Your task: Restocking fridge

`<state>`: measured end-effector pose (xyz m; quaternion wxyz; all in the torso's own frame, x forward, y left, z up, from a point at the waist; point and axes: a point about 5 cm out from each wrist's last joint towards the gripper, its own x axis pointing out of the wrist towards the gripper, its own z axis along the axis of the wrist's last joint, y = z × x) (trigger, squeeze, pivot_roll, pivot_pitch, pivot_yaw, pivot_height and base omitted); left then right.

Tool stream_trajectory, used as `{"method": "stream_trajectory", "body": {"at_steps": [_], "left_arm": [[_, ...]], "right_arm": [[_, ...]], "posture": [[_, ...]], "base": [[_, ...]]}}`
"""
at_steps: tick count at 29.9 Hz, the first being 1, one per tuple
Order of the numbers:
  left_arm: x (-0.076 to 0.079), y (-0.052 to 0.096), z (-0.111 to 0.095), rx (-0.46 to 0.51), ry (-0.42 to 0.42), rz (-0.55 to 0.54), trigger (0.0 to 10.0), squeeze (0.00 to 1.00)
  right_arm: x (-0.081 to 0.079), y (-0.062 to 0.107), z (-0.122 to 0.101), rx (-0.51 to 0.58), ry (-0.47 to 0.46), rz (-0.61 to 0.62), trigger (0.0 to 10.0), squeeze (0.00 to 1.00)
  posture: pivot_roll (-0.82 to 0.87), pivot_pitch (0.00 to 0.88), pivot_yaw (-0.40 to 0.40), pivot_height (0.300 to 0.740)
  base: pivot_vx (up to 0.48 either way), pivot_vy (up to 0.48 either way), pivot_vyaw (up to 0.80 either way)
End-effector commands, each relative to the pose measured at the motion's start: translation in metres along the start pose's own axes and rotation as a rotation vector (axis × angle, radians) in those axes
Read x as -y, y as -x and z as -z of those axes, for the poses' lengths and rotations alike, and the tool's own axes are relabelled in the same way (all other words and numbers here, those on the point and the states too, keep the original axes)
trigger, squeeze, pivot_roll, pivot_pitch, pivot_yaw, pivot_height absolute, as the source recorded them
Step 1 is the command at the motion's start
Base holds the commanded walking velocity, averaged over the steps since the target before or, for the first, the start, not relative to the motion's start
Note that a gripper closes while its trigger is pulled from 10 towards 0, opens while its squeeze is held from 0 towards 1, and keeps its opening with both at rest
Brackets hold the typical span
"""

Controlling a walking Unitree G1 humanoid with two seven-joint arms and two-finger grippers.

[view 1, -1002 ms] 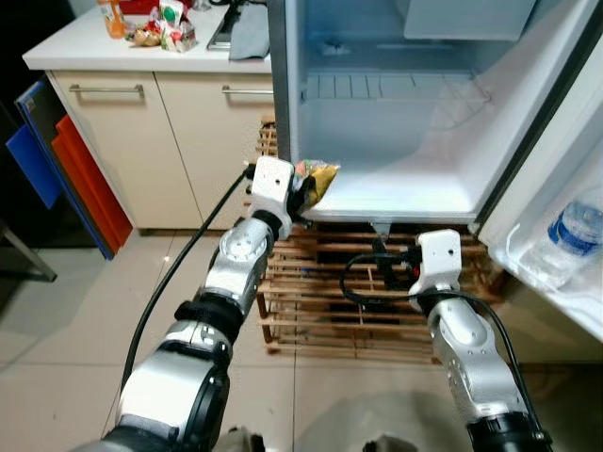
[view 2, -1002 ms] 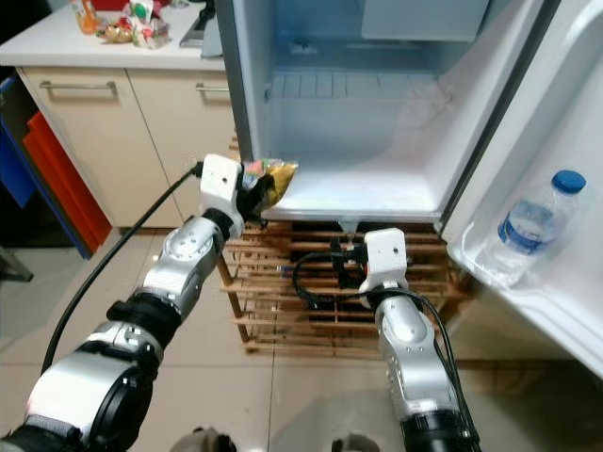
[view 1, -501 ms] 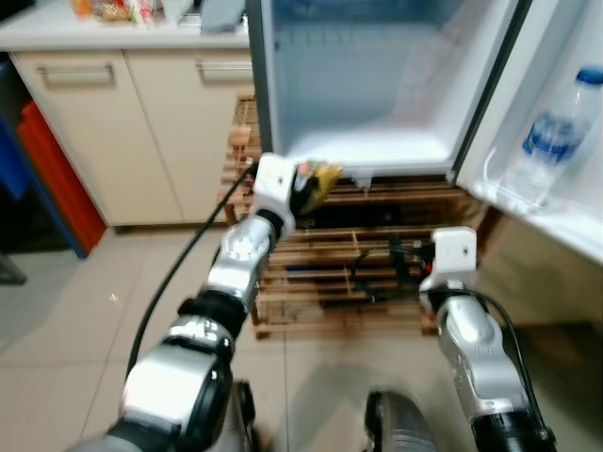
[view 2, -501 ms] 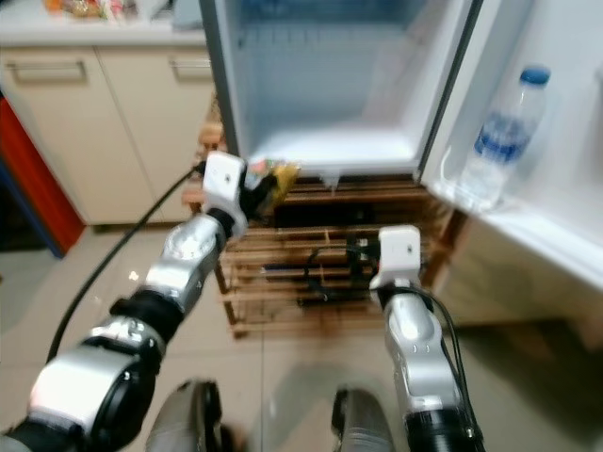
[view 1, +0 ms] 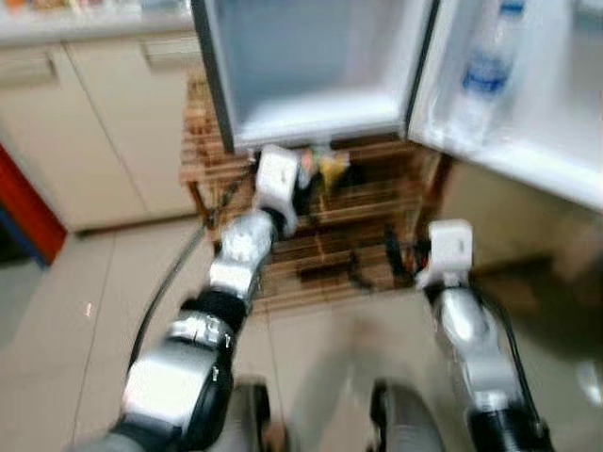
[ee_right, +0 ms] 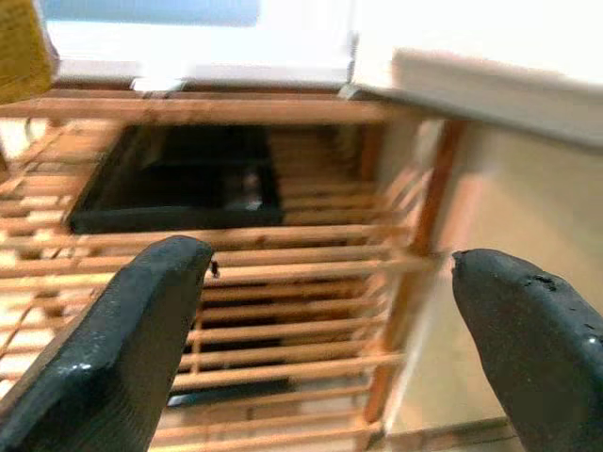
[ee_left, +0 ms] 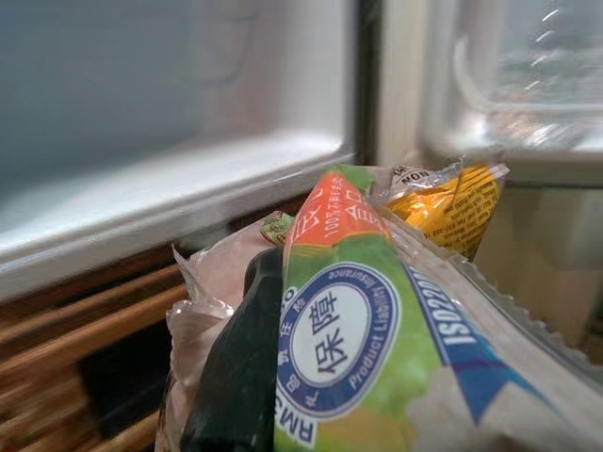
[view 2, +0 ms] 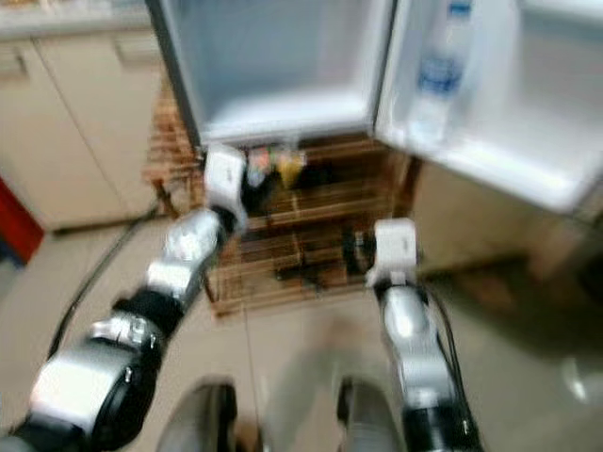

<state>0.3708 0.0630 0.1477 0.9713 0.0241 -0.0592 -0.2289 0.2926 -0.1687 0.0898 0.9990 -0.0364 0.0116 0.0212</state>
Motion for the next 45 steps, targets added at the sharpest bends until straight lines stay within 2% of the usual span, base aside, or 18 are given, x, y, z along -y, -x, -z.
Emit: {"method": "stream_trajectory", "body": {"at_steps": [1,3,4,5,8,13,24,45], "left_arm": [[-0.013,-0.003,-0.033,0.167,-0.072,-0.046,10.0,0.0],[-0.014,-0.003,-0.05,0.251,-0.111,-0.051,10.0,0.0],[-0.014,-0.003,-0.05,0.251,-0.111,-0.051,10.0,0.0],[-0.014,-0.003,-0.067,0.323,-0.135,-0.061,10.0,0.0],[-0.014,-0.005,-0.076,0.352,-0.141,-0.061,10.0,0.0],[-0.012,-0.008,-0.075,0.316,-0.182,-0.025,10.0,0.0],[-0.009,-0.01,-0.076,0.308,-0.17,-0.016,10.0,0.0],[-0.012,-0.012,-0.076,0.289,-0.158,-0.031,10.0,0.0]], "right_arm": [[-0.001,-0.002,-0.024,0.14,0.0,0.009,10.0,0.0],[-0.002,-0.001,-0.038,0.218,0.026,-0.001,10.0,0.0],[-0.002,-0.001,-0.038,0.218,0.026,-0.001,10.0,0.0],[-0.004,-0.002,-0.049,0.268,0.033,-0.008,10.0,0.0],[-0.005,-0.003,-0.052,0.276,0.025,-0.016,10.0,0.0],[-0.009,-0.002,-0.045,0.253,0.023,-0.033,10.0,0.0],[-0.018,0.0,-0.039,0.227,0.024,-0.073,10.0,0.0],[-0.02,0.0,-0.036,0.21,0.034,-0.095,10.0,0.0]], "posture": [[-0.12,0.0,0.054,0.624],[-0.12,0.0,0.055,0.624],[-0.12,0.0,0.055,0.624],[-0.12,0.0,0.055,0.624],[-0.12,0.0,0.054,0.624],[-0.12,0.0,0.054,0.624],[-0.12,0.0,0.061,0.624],[-0.12,0.0,0.055,0.624]], "base": [[0.0,0.0,0.0],[0.0,0.0,0.0],[0.0,0.0,0.0],[0.0,0.0,0.0],[0.0,0.0,0.0],[0.203,0.0,0.0],[0.461,0.0,0.0],[0.461,0.0,0.0]]}}
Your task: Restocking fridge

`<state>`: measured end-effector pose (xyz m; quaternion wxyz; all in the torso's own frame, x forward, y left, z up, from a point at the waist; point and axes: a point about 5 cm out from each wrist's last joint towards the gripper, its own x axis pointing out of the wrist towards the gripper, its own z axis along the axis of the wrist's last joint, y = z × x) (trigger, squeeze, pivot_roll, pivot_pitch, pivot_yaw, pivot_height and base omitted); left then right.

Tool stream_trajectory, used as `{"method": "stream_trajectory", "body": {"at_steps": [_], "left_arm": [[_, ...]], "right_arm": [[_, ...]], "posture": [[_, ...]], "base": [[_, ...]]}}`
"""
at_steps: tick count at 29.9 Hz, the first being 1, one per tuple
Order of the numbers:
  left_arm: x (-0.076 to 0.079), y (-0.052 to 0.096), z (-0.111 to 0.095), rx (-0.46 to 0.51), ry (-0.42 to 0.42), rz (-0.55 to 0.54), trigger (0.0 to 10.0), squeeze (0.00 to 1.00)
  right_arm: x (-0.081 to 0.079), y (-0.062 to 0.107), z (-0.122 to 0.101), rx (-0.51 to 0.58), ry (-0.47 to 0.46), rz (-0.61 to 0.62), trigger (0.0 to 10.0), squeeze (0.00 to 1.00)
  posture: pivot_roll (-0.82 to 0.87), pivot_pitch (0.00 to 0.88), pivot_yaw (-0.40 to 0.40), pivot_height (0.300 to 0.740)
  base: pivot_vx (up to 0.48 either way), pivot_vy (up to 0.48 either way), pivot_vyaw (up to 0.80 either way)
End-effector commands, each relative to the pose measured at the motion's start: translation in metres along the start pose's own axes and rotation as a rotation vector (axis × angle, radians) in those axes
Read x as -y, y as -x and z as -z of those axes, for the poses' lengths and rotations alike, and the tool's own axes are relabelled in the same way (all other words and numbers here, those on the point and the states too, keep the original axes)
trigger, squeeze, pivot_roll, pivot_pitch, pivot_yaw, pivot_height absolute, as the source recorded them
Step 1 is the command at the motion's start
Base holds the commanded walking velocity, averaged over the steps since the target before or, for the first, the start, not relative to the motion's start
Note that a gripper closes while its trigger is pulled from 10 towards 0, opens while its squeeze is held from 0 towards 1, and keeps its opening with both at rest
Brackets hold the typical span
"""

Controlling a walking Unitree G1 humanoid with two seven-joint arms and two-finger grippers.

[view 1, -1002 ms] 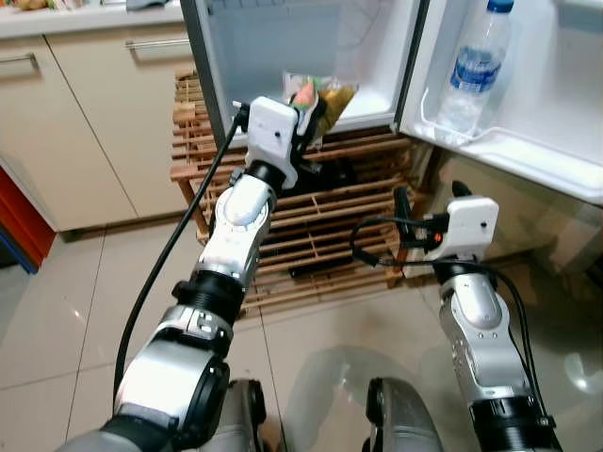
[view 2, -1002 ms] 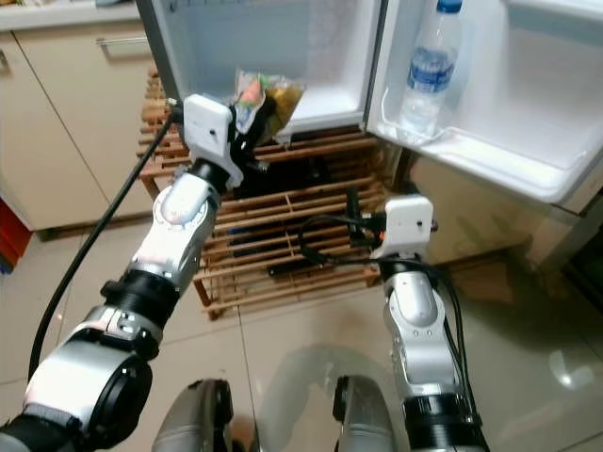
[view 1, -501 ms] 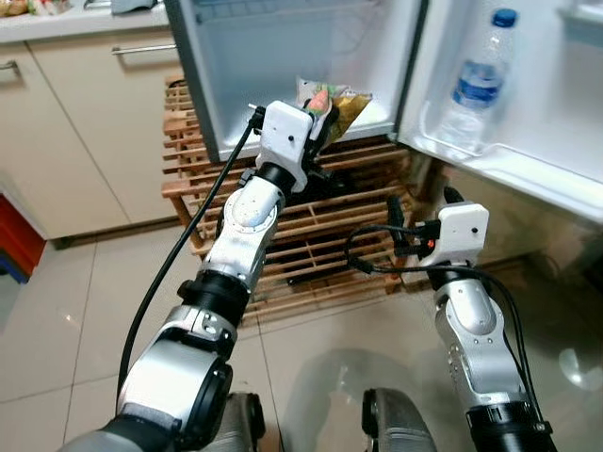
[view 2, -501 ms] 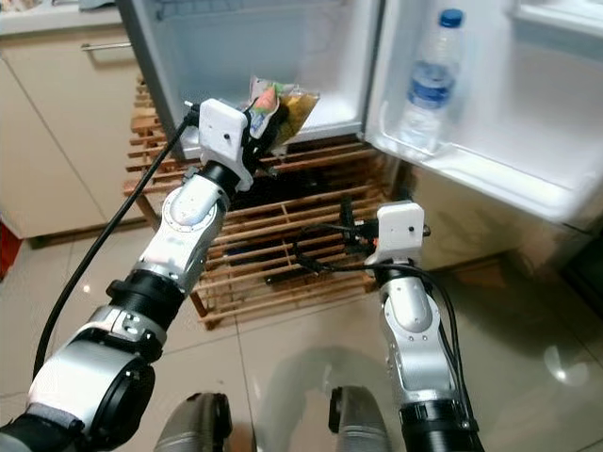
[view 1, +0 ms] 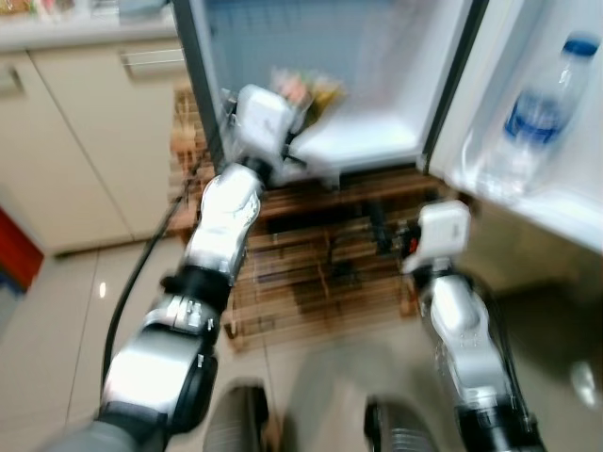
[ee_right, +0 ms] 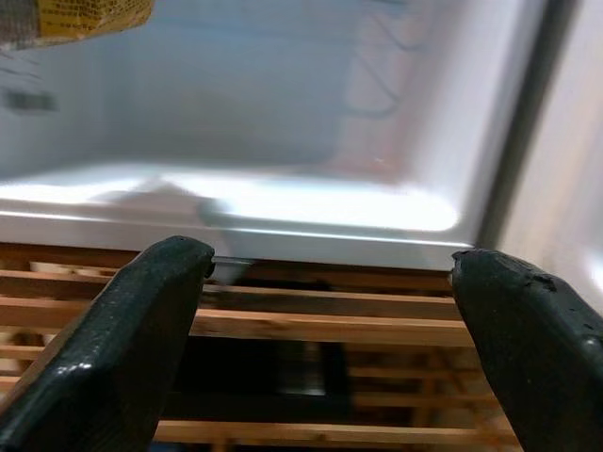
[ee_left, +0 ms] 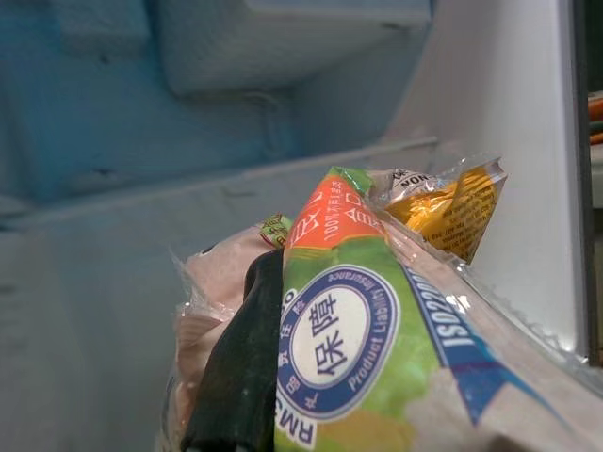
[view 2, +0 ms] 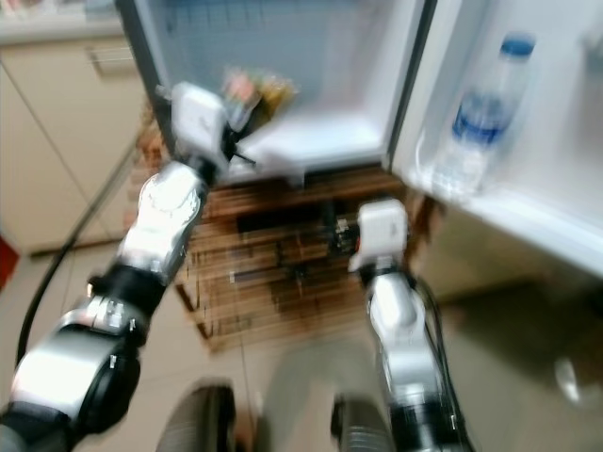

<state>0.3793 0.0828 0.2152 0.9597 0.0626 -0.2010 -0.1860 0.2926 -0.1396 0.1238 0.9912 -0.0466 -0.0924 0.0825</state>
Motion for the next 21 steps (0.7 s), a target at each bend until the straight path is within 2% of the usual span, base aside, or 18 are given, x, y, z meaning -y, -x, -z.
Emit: {"method": "stream_trajectory", "body": {"at_steps": [1,21], "left_arm": [[0.0132,-0.0085,-0.0103,0.035,-0.004,0.048,10.0,0.0],[0.0136,-0.0088,-0.0102,0.033,-0.005,0.05,10.0,0.0]], "right_arm": [[0.0068,0.0008,0.0003,-0.003,0.009,0.019,10.0,0.0],[0.0067,0.0007,0.0003,-0.003,0.008,0.018,10.0,0.0]], "posture": [[-0.12,0.0,0.055,0.624],[-0.12,0.0,0.055,0.624]], "base": [[0.461,0.0,0.0],[0.461,0.0,0.0]]}}
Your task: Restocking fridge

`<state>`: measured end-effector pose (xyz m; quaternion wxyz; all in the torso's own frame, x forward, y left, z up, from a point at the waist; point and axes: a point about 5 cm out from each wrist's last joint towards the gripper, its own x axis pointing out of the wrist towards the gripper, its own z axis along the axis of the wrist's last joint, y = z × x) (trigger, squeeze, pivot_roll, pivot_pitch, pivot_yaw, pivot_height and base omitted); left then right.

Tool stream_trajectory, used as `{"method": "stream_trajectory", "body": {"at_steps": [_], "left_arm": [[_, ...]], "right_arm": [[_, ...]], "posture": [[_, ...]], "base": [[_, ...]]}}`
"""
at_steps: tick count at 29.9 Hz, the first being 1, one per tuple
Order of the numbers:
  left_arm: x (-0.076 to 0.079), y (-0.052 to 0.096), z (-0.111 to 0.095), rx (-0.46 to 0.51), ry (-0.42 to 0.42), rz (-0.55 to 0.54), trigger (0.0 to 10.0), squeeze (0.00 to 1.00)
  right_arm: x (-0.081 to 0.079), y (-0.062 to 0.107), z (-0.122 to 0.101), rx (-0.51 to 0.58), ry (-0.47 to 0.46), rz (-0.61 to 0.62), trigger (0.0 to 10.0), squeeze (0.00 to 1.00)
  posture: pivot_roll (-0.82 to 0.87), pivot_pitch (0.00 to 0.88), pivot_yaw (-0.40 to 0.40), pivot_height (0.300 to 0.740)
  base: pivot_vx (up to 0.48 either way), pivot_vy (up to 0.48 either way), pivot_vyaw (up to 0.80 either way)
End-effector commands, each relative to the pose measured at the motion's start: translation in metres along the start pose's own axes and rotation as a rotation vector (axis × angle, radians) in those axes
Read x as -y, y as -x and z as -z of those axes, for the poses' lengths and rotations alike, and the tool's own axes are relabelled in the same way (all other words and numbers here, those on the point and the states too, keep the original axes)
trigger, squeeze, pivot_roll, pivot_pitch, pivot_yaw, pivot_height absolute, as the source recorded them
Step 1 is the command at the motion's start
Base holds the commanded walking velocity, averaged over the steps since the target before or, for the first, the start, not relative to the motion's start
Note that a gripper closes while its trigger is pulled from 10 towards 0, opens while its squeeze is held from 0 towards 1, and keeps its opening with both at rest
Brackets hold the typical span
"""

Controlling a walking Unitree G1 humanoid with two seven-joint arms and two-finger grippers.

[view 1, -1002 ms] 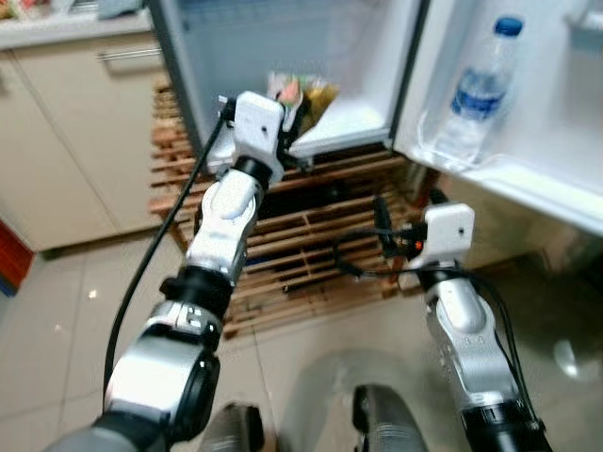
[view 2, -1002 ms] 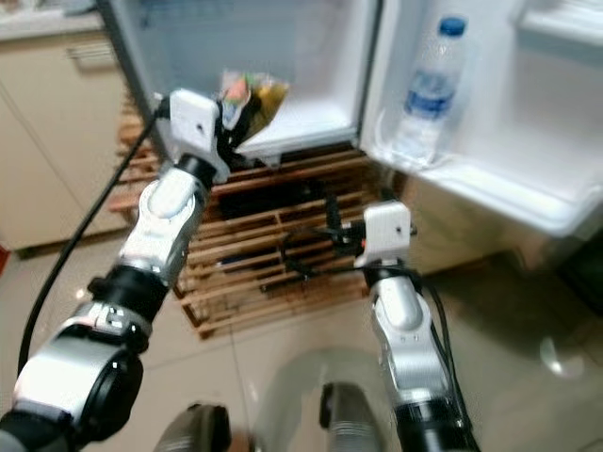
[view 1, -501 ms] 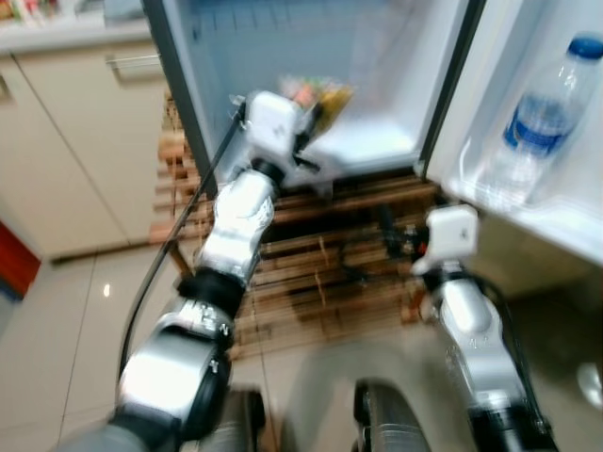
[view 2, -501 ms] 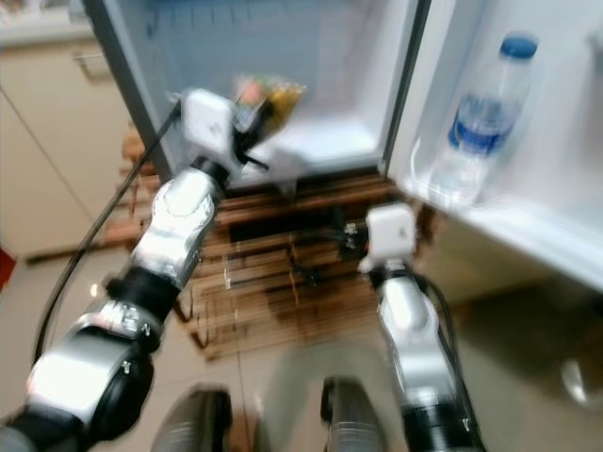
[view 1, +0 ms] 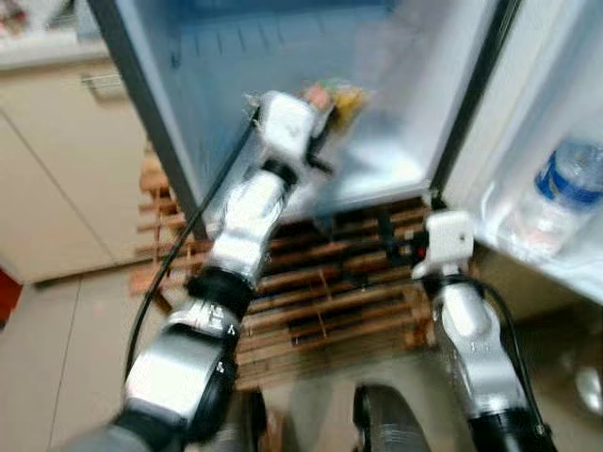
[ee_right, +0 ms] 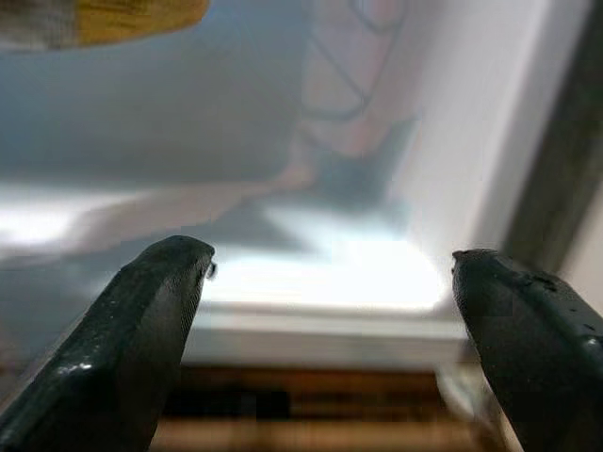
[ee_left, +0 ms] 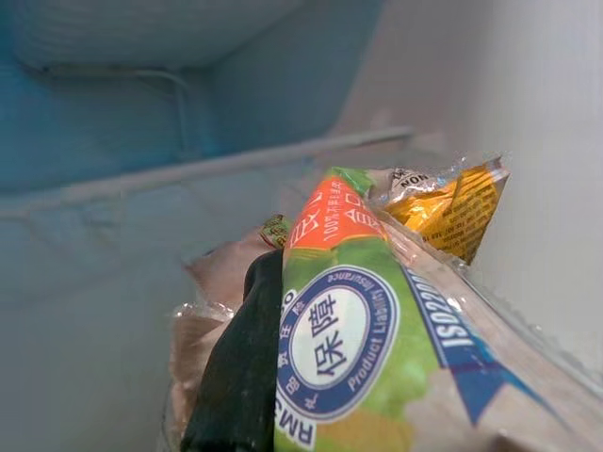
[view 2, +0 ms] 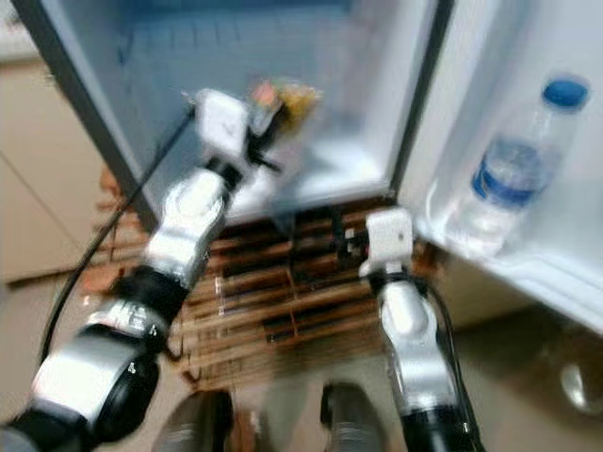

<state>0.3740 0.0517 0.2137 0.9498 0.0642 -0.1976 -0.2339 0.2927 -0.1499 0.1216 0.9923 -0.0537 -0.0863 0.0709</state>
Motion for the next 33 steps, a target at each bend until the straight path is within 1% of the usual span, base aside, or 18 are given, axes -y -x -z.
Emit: {"method": "stream_trajectory", "body": {"at_steps": [1,13,14,15,16,17,18,19,20,21,23,24,25,28,30,33], "left_arm": [[-0.017,0.0,-0.008,0.03,-0.023,-0.046,10.0,0.0],[-0.017,-0.001,-0.008,0.027,-0.022,-0.045,10.0,0.0],[-0.017,-0.006,0.017,-0.184,-0.036,-0.077,10.0,0.0],[-0.019,-0.006,0.034,-0.348,-0.057,-0.112,10.0,0.0],[-0.021,-0.003,0.044,-0.459,-0.072,-0.147,10.0,0.15],[-0.023,-0.002,0.048,-0.514,-0.073,-0.179,10.0,0.15],[-0.023,-0.002,0.048,-0.514,-0.073,-0.179,10.0,0.15],[-0.026,-0.003,0.047,-0.523,-0.077,-0.205,10.0,0.51],[-0.028,-0.003,0.046,-0.527,-0.082,-0.22,10.0,0.51],[-0.03,-0.005,0.044,-0.534,-0.096,-0.232,10.0,1.0],[-0.028,-0.008,0.04,-0.528,-0.106,-0.232,10.0,1.0],[-0.024,-0.009,0.041,-0.539,-0.097,-0.226,10.0,1.0],[-0.024,-0.009,0.041,-0.539,-0.097,-0.226,10.0,1.0],[-0.009,-0.006,0.05,-0.593,-0.042,-0.195,10.0,1.0],[-0.004,-0.003,0.055,-0.619,-0.036,-0.185,10.0,1.0],[-0.004,-0.003,0.055,-0.615,-0.04,-0.187,10.0,1.0]], "right_arm": [[-0.003,-0.001,-0.003,0.012,-0.007,-0.003,10.0,0.0],[-0.004,-0.001,-0.003,0.012,-0.008,-0.005,10.0,0.0],[-0.004,0.009,-0.005,0.002,0.002,-0.027,10.0,0.0],[-0.004,0.018,-0.008,-0.006,0.01,-0.045,10.0,0.0],[-0.005,0.025,-0.011,-0.01,0.016,-0.059,10.0,0.0],[-0.005,0.029,-0.013,-0.012,0.02,-0.068,10.0,0.0],[-0.005,0.029,-0.013,-0.012,0.02,-0.068,10.0,0.0],[-0.006,0.031,-0.015,-0.011,0.021,-0.074,10.0,0.0],[-0.006,0.032,-0.016,-0.011,0.021,-0.078,10.0,0.0],[-0.007,0.033,-0.016,-0.011,0.02,-0.083,10.0,0.0],[-0.007,0.035,-0.017,-0.013,0.018,-0.088,10.0,0.0],[-0.008,0.036,-0.017,-0.017,0.015,-0.092,10.0,0.0],[-0.008,0.036,-0.017,-0.017,0.015,-0.092,10.0,0.0],[-0.01,0.038,-0.018,-0.038,0.01,-0.106,10.0,0.0],[-0.01,0.037,-0.019,-0.047,0.009,-0.114,10.0,0.0],[-0.01,0.035,-0.02,-0.046,0.01,-0.122,10.0,0.0]], "posture": [[-0.12,0.0,0.055,0.624],[-0.12,0.0,0.054,0.624],[-0.24,0.0,0.044,0.624],[-0.25,0.0,0.042,0.624],[-0.26,0.0,0.037,0.624],[-0.26,0.0,0.036,0.624],[-0.26,0.0,0.036,0.624],[-0.26,0.0,0.035,0.624],[-0.26,0.0,0.034,0.624],[-0.27,0.0,0.033,0.624],[-0.27,0.0,0.032,0.624],[-0.26,0.0,0.029,0.624],[-0.26,0.0,0.029,0.624],[-0.25,0.0,0.02,0.624],[-0.24,0.0,0.014,0.624],[-0.23,0.0,0.013,0.624]], "base": [[0.461,0.0,0.0],[0.461,0.0,0.0],[0.0,0.0,0.0],[0.0,0.0,0.0],[0.0,0.0,0.0],[0.0,0.0,0.0],[0.0,0.0,0.0],[0.0,0.0,0.0],[0.0,0.0,0.0],[0.0,0.0,0.0],[0.0,0.0,0.0],[0.0,0.0,0.0],[0.0,0.0,0.0],[0.0,0.0,0.0],[0.0,0.0,0.0],[0.0,0.0,0.0]]}}
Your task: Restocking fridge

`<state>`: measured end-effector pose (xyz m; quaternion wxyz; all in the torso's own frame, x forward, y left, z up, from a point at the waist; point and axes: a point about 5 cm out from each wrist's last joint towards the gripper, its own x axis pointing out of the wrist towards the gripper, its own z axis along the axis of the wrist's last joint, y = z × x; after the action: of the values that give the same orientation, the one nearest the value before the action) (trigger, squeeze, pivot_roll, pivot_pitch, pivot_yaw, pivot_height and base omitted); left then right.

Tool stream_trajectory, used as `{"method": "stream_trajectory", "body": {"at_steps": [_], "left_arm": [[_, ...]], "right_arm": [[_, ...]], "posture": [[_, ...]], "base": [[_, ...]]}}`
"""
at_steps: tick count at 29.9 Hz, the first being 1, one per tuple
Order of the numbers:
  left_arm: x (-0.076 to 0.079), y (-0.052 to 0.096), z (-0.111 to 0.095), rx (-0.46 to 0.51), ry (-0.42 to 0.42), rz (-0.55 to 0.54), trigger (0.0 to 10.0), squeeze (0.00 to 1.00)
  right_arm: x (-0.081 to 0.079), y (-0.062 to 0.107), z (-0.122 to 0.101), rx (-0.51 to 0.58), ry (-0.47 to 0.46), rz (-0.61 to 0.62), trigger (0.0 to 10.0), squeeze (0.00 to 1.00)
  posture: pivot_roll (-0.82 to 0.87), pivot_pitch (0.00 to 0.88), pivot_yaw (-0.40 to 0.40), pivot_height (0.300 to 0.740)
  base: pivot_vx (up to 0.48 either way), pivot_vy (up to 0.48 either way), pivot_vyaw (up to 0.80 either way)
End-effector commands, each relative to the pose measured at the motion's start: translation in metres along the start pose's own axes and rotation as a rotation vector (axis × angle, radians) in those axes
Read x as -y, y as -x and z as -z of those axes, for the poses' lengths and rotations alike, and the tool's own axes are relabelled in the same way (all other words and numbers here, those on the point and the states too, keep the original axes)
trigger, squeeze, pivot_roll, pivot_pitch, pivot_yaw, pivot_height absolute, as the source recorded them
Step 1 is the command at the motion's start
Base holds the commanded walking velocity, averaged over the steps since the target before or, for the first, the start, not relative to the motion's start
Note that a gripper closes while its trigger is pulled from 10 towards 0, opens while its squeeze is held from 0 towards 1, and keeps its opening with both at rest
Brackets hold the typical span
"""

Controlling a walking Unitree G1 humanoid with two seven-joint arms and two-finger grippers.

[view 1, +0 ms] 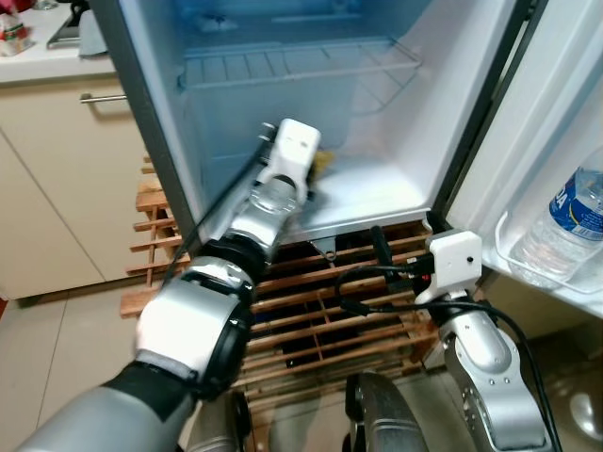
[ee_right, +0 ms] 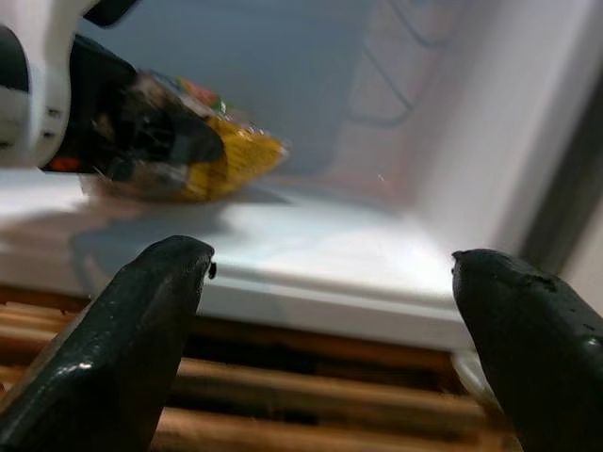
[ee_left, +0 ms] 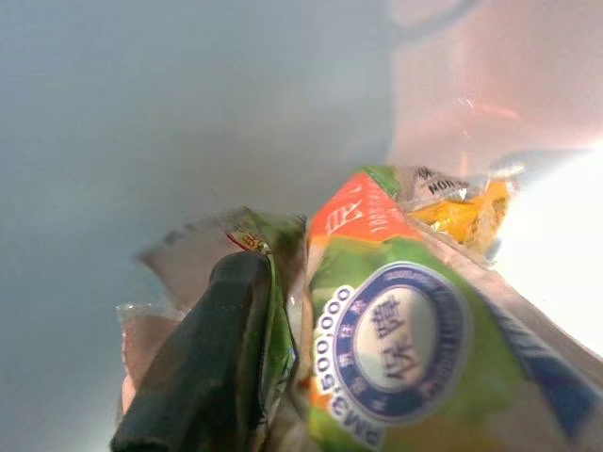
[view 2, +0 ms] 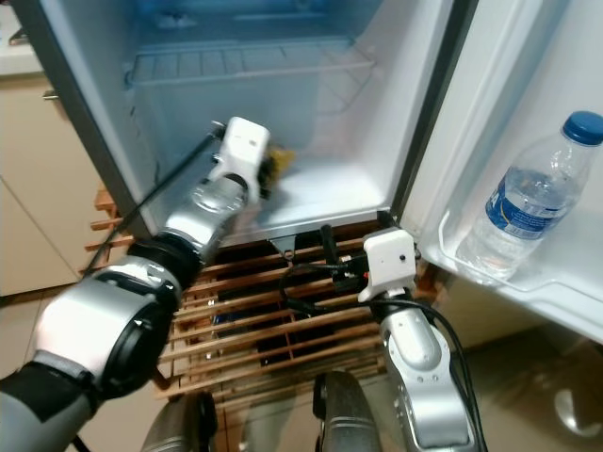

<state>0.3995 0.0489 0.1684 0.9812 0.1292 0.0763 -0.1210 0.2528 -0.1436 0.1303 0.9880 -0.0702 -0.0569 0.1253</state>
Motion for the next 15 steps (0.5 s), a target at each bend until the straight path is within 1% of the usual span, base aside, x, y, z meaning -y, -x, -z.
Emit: {"method": "stream_trajectory", "body": {"at_steps": [1,2,3,4,5,7,11,12,14,15], "left_arm": [[-0.005,0.0,0.004,-0.028,-0.002,-0.017,10.0,1.0],[-0.007,0.0,-0.001,0.001,-0.052,-0.025,10.0,1.0],[-0.007,0.0,-0.001,0.001,-0.052,-0.025,10.0,1.0],[-0.007,0.0,-0.003,0.016,-0.082,-0.029,10.0,1.0],[-0.009,-0.001,-0.007,0.041,-0.139,-0.039,10.0,1.0],[-0.013,-0.001,-0.009,0.058,-0.184,-0.065,10.0,1.0],[-0.018,-0.001,-0.013,0.084,-0.201,-0.094,10.0,1.0],[-0.02,0.0,-0.019,0.119,-0.237,-0.115,10.0,1.0],[-0.021,0.0,-0.022,0.143,-0.264,-0.123,10.0,1.0],[-0.021,0.0,-0.022,0.143,-0.264,-0.123,10.0,1.0]], "right_arm": [[0.0,-0.001,-0.003,0.009,-0.009,-0.008,10.0,0.0],[0.001,-0.002,-0.004,0.01,-0.009,-0.011,10.0,0.0],[0.001,-0.002,-0.004,0.01,-0.009,-0.011,10.0,0.0],[0.001,-0.003,-0.004,0.009,-0.01,-0.011,10.0,0.0],[0.001,-0.004,-0.005,0.007,-0.011,-0.013,10.0,0.0],[0.0,-0.004,-0.005,0.008,-0.012,-0.017,10.0,0.0],[0.0,-0.005,-0.005,0.007,-0.013,-0.02,10.0,0.0],[0.0,-0.006,-0.005,0.007,-0.013,-0.02,10.0,0.0],[0.001,-0.006,-0.005,0.009,-0.013,-0.02,10.0,0.0],[0.001,-0.006,-0.005,0.009,-0.013,-0.02,10.0,0.0]], "posture": [[-0.23,0.0,0.013,0.624],[-0.23,0.0,0.01,0.624],[-0.23,0.0,0.01,0.624],[-0.22,0.0,0.01,0.624],[-0.22,0.0,0.008,0.624],[-0.22,0.0,0.007,0.624],[-0.22,0.0,0.006,0.624],[-0.22,0.0,0.006,0.624],[-0.22,0.0,0.005,0.624],[-0.22,0.0,0.005,0.624]], "base": [[0.0,0.0,0.0],[0.0,0.0,0.0],[0.0,0.0,0.0],[0.0,0.0,0.0],[0.0,0.0,0.0],[0.0,0.0,0.0],[0.0,0.0,0.0],[0.0,0.0,0.0],[0.0,0.0,0.0],[0.0,0.0,0.0]]}}
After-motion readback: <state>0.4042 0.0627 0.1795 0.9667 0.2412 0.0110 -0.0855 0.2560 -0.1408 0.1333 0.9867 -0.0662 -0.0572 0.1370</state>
